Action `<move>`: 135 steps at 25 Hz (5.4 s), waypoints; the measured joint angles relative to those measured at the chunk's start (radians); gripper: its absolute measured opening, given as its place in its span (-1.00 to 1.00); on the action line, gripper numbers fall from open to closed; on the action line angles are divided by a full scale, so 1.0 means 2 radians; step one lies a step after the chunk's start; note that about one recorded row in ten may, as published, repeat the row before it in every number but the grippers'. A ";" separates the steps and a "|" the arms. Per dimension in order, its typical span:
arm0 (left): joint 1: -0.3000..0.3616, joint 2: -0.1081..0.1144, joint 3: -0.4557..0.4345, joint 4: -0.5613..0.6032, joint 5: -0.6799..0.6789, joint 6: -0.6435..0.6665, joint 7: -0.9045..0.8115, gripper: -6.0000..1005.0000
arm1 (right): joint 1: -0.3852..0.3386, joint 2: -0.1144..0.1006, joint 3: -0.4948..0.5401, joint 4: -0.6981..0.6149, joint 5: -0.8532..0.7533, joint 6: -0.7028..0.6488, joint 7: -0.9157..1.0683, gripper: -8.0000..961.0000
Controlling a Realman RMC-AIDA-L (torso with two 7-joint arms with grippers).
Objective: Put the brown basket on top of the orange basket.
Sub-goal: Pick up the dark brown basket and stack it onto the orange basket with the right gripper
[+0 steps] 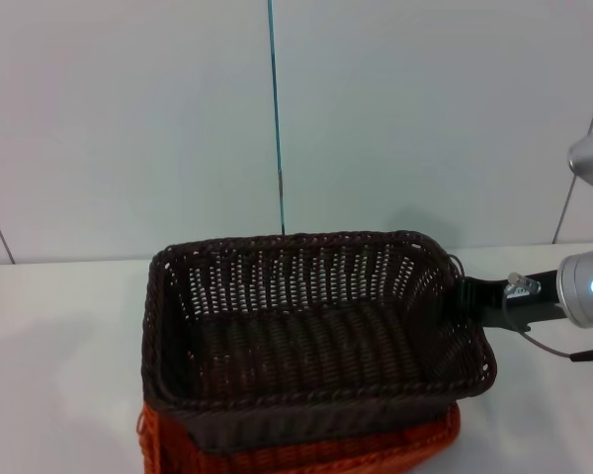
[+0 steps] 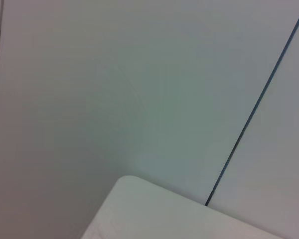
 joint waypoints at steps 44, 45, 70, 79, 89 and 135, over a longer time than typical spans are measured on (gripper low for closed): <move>0.009 -0.002 -0.002 0.000 0.000 0.000 0.011 0.77 | 0.005 0.001 -0.031 -0.016 0.005 0.027 0.005 -0.65; 0.009 -0.002 -0.002 0.000 0.000 0.000 0.012 0.77 | 0.006 0.001 -0.031 -0.018 0.005 0.028 0.005 -0.65; 0.009 -0.006 -0.002 -0.006 0.000 -0.001 0.013 0.77 | 0.021 0.001 -0.048 -0.072 0.016 0.059 -0.011 -0.65; 0.010 -0.006 -0.004 -0.006 0.000 -0.002 0.018 0.77 | 0.021 0.000 -0.055 -0.079 0.022 0.066 -0.013 -0.65; 0.009 -0.006 -0.004 -0.006 0.000 -0.002 0.018 0.77 | 0.022 0.000 -0.054 -0.089 0.024 0.071 -0.017 -0.65; 0.011 -0.004 -0.005 -0.009 0.000 -0.003 0.025 0.77 | 0.024 -0.002 -0.051 -0.108 0.026 0.073 -0.030 -0.37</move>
